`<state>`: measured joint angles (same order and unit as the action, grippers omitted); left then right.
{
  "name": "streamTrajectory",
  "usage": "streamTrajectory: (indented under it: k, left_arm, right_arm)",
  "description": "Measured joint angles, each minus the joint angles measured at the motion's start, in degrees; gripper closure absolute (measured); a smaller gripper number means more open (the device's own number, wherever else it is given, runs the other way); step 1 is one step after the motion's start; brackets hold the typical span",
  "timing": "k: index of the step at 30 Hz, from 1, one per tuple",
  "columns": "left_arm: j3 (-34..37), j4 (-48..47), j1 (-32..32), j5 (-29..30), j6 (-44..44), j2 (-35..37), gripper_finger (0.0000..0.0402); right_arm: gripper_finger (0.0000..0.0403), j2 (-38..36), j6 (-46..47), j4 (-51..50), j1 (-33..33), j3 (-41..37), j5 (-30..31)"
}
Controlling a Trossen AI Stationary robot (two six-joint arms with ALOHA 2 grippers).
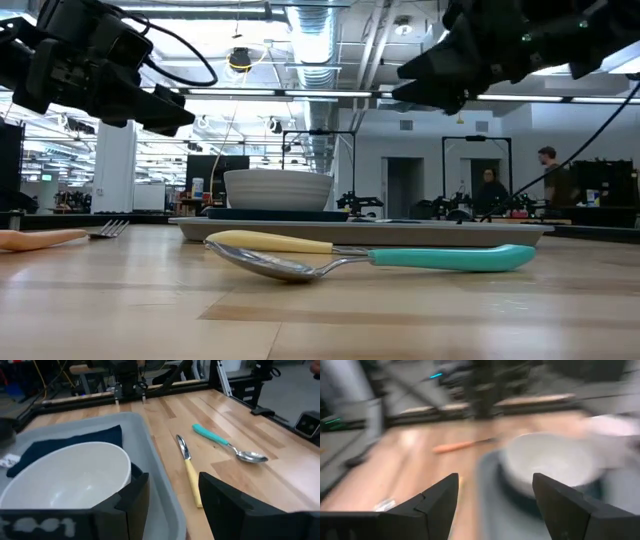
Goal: Set up tray
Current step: Put the orange fork on top of the black napkin on the gray tray
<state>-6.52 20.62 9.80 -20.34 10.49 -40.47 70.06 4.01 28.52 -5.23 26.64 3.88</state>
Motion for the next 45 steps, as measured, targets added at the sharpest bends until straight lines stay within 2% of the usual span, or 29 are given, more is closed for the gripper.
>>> streamTrajectory:
  k: [4,9,11,14,15,20,25,28,32,40,45]
  left_arm:
    - [0.00,0.00,0.00,-0.24,4.18,0.00,0.0242]
    - [0.00,0.04,0.00,-0.30,4.93,0.00,0.0242]
    - [0.00,1.22,-0.08,-0.18,-1.26,-0.04,0.0242]
    - [0.00,3.71,-0.66,1.94,-15.51,0.00,0.0242]
    - [0.00,3.50,-0.96,3.25,-17.48,-0.02,0.0242]
    - [0.32,4.25,-3.64,8.52,-18.54,-0.95,0.0242]
    - [0.26,20.29,-5.75,8.71,-21.62,-4.62,0.0242]
    - [0.28,25.06,-5.75,8.73,-25.20,-6.91,0.0242]
    - [0.28,25.30,-5.73,10.92,-27.75,-9.16,0.0242]
    - [0.28,25.38,-5.68,25.10,-46.35,-11.78,0.0242]
    - [0.28,25.87,-5.70,24.81,-53.71,-10.90,0.0248]
  right_arm:
    - [0.0154,3.97,0.47,0.17,-0.12,0.86,-10.03]
    - [0.0154,6.25,0.55,0.19,-0.40,2.33,-11.45]
    - [0.0154,6.21,0.20,0.26,-0.24,2.64,-11.39]
    - [0.0154,5.14,-1.89,-0.71,0.38,2.66,-11.40]
    - [0.0154,4.54,-2.87,-1.11,0.64,2.66,-11.42]
    - [0.0154,2.30,-7.71,-3.56,3.04,2.66,-11.32]
    - [0.0154,1.77,-8.00,-5.19,6.22,2.66,-11.33]
    - [0.0154,1.82,-8.02,-6.43,7.48,2.68,-11.30]
    - [0.0154,1.94,-8.14,-8.04,7.77,2.66,-11.32]
    - [0.0154,1.92,-9.03,-7.90,9.48,2.66,-11.24]
    - [0.0154,1.92,-9.01,-7.12,11.28,2.66,-11.23]
